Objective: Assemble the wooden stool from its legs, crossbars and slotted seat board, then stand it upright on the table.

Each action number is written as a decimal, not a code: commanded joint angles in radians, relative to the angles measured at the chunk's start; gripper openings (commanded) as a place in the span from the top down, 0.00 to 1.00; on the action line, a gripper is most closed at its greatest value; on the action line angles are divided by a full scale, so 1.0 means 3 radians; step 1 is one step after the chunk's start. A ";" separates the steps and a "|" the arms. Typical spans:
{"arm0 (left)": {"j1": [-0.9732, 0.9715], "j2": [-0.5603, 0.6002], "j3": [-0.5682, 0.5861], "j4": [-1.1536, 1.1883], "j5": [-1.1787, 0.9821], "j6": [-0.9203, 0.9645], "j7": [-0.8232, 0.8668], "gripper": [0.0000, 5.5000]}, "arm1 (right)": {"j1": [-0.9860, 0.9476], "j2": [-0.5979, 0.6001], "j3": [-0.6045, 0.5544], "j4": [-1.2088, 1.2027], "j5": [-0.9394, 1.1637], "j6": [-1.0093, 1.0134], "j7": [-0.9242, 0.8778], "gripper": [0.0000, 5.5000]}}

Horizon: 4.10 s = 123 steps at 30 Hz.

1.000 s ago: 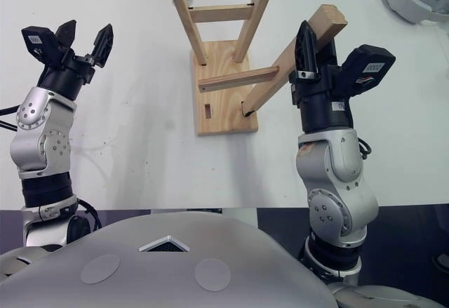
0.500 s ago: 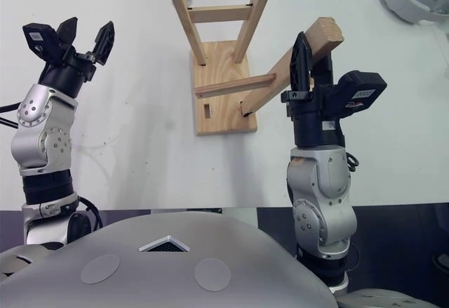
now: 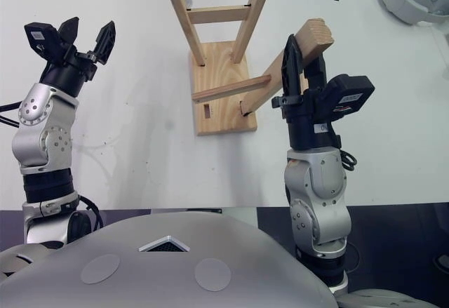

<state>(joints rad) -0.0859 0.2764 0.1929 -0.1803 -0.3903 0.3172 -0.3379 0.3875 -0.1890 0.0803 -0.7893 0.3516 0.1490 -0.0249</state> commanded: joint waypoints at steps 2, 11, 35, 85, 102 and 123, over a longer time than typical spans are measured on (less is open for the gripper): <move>-0.0087 0.0001 -0.0014 0.0041 0.0024 -0.0010 0.0009 0.18 | 0.0327 -0.0200 0.0001 0.0652 -0.0136 0.0959 -0.0079 0.81; -0.0050 -0.0031 -0.0022 0.0020 0.0028 -0.0027 0.0029 0.18 | 0.0135 -0.0471 -0.0091 0.0536 -0.0102 0.1057 0.0049 0.81; -0.0110 -0.0049 -0.0038 0.0089 0.0051 -0.0053 0.0021 0.18 | 0.0049 -0.0405 -0.0068 0.0585 0.0204 0.1221 -0.0085 0.81; -0.0198 -0.0479 -0.1344 0.0544 0.0998 0.0152 0.0109 0.18 | -0.3115 -0.0392 -0.0899 0.1365 0.0703 0.3905 0.0433 0.78; -0.0512 -0.0526 -0.1326 0.0910 0.1084 0.0335 0.0175 0.18 | -0.1410 0.0267 -0.1090 0.0028 0.0420 0.1896 0.0677 0.81; -0.1399 -0.0333 -0.1321 0.2250 0.1293 0.0100 -0.0267 0.18 | -0.0373 0.0512 -0.0492 0.0671 0.0046 -0.0128 0.0942 0.81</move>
<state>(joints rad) -0.4859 0.1676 -0.2004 0.4561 -0.0271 0.3517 -0.4136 0.2540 -0.0341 -0.0758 -0.6169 0.3584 0.1229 0.2436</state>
